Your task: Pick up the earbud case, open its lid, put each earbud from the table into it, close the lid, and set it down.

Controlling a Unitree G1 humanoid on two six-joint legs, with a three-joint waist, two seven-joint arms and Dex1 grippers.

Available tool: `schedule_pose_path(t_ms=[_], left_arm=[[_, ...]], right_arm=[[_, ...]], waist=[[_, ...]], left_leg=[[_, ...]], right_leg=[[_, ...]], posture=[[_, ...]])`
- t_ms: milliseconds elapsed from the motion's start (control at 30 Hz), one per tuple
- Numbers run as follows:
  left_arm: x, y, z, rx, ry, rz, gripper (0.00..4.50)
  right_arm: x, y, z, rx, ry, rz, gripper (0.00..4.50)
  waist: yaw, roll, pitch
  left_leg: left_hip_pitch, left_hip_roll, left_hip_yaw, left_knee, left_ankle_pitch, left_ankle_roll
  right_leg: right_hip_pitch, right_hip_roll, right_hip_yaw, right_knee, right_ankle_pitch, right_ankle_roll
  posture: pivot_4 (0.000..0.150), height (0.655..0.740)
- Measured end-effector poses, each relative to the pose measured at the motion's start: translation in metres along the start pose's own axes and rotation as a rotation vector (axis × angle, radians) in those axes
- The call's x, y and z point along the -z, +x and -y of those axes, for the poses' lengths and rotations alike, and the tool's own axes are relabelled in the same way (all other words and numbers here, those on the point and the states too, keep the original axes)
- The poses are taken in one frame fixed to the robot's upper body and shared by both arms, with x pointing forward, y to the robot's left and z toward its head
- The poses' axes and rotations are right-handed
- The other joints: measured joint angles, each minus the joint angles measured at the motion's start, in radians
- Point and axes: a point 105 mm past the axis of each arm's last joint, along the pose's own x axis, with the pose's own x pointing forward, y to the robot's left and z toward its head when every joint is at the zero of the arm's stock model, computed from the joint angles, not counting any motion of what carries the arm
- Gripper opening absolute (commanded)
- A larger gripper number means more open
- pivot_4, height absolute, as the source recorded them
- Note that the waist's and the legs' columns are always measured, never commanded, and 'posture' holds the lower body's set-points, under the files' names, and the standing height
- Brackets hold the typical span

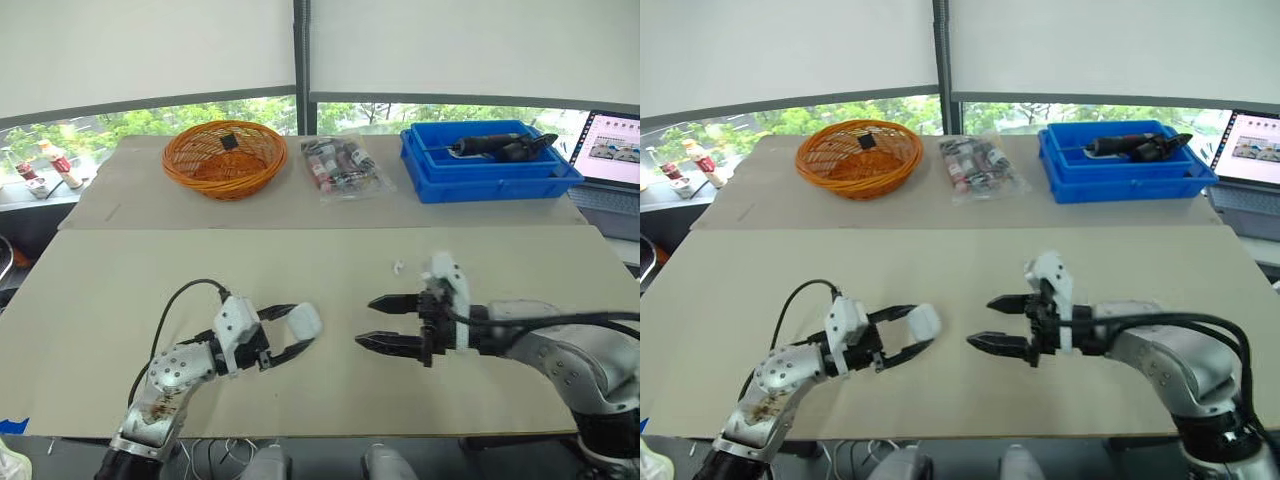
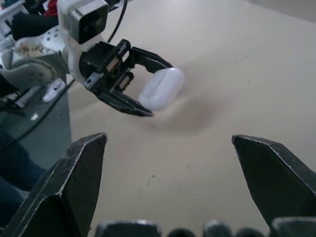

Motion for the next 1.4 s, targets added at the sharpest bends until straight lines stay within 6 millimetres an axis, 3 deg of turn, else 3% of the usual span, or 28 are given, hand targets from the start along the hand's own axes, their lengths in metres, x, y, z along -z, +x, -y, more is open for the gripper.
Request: schedule_pose_path(t_ms=[233,700,833,1000,1100,1167,1400], left_arm=[[-0.024,0.012,0.005,0.032,0.128,0.136,2.57],[-0.026,0.013,0.005,0.026,0.156,0.149,2.57],[-0.026,0.014,0.007,0.038,0.177,0.148,2.57],[-0.025,0.015,0.006,0.028,0.176,0.15,2.57],[-0.025,0.015,0.004,0.012,0.173,0.148,2.57],[-0.025,0.013,0.002,0.005,0.171,0.151,2.57],[-0.024,0.014,0.002,-0.001,0.171,0.161,2.57]], right_arm=[[0.005,0.019,0.002,-0.029,0.192,-0.029,4.5],[0.005,0.029,-0.001,-0.062,0.27,-0.038,4.5],[0.006,0.031,0.001,-0.065,0.287,-0.035,3.39],[0.007,0.032,-0.001,-0.073,0.288,-0.042,1.54],[0.008,0.033,-0.002,-0.085,0.291,-0.05,0.69],[0.007,0.032,-0.003,-0.092,0.292,-0.048,0.45],[0.007,0.032,-0.003,-0.094,0.291,-0.047,0.45]], waist=[[-0.001,0.0,0.0],[-0.003,0.0,0.0],[-0.003,0.0,0.0],[-0.004,0.0,0.0],[-0.004,0.0,0.0],[-0.003,0.0,0.0],[-0.004,0.0,0.0]], left_leg=[[-0.008,-0.001,0.0,0.002,0.001,0.0],[-0.013,-0.001,0.0,0.007,0.001,0.0],[-0.013,-0.001,0.001,0.007,0.001,0.0],[-0.013,-0.001,0.001,0.007,0.001,0.0],[-0.013,-0.001,0.0,0.007,0.001,0.0],[-0.013,-0.001,0.0,0.008,0.001,0.0],[-0.013,-0.001,0.0,0.008,0.001,0.0]], right_leg=[[-0.011,0.0,0.0,0.006,0.0,0.0],[-0.015,0.001,0.0,0.011,0.0,0.0],[-0.015,0.001,0.0,0.011,0.0,0.0],[-0.015,0.001,0.0,0.012,0.0,0.0],[-0.015,0.001,0.0,0.012,0.0,0.0],[-0.015,0.001,0.0,0.012,0.0,0.0],[-0.015,0.001,0.0,0.012,0.0,0.0]], posture=[[0.15,0.74],[0.15,0.74],[0.15,0.74],[0.15,0.74],[0.15,0.74],[0.15,0.74],[0.15,0.74]])
